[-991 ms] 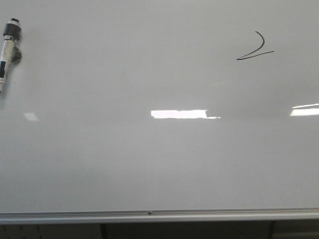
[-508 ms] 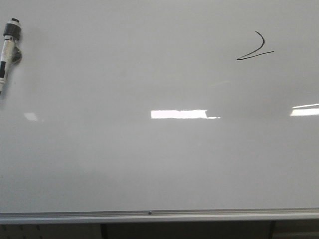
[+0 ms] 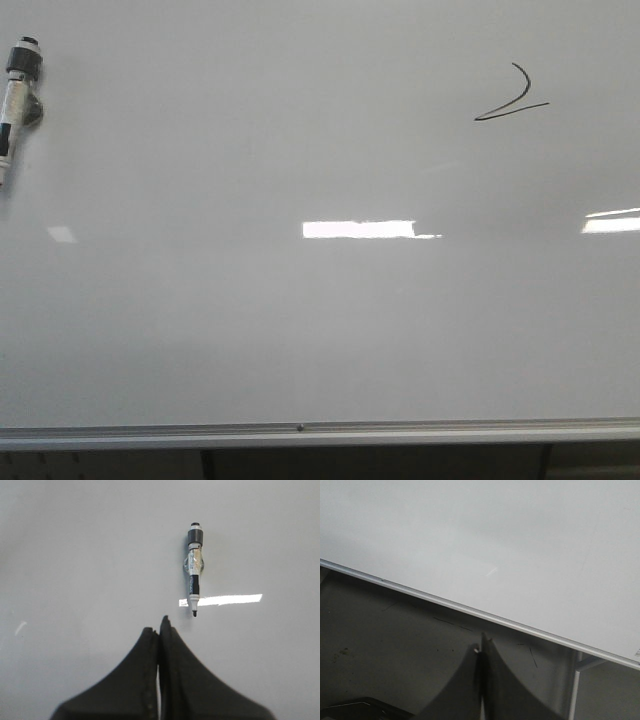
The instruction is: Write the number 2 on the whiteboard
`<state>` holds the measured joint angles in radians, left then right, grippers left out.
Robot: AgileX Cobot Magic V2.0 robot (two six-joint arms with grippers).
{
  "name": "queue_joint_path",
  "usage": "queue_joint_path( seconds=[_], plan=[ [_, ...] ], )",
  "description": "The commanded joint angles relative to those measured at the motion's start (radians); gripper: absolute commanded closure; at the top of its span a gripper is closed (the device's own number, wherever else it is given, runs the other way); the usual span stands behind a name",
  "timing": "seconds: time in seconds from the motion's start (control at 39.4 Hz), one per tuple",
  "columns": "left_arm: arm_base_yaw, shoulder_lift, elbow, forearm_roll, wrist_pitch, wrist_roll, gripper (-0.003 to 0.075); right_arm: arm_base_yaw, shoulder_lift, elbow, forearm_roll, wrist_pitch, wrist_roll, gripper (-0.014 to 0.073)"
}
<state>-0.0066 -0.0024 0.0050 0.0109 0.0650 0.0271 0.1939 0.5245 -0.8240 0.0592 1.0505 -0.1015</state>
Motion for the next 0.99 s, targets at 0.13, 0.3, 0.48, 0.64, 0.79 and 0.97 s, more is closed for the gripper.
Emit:
queue_joint_path(
  seconds=[0.13,0.3,0.48,0.64,0.79,0.97],
  plan=[
    [-0.008,-0.022,0.022,-0.011,-0.094,0.005,0.0739,-0.006,0.004,-0.024,0.004,-0.065,0.0,0.0662],
    [-0.008,-0.022,0.022,-0.011,-0.094,0.005,0.074,-0.006,0.004,-0.024,0.004,-0.065,0.0,0.0662],
    [-0.008,-0.022,0.022,-0.011,-0.094,0.005,0.0739,-0.006,0.004,-0.024,0.004,-0.065,0.0,0.0662],
    [-0.008,-0.022,0.022,-0.011,-0.094,0.005,0.0739,-0.006,0.004,-0.024,0.004,-0.065,0.0,0.0662],
    [-0.008,-0.022,0.022,-0.011,-0.094,0.005,0.074,-0.006,0.004,-0.024,0.004,-0.065,0.0,0.0662],
    [-0.008,-0.019,0.022,-0.011,-0.094,0.005,0.0739,-0.036,-0.097,0.059,-0.007,-0.158,-0.003,0.0662]
  ],
)
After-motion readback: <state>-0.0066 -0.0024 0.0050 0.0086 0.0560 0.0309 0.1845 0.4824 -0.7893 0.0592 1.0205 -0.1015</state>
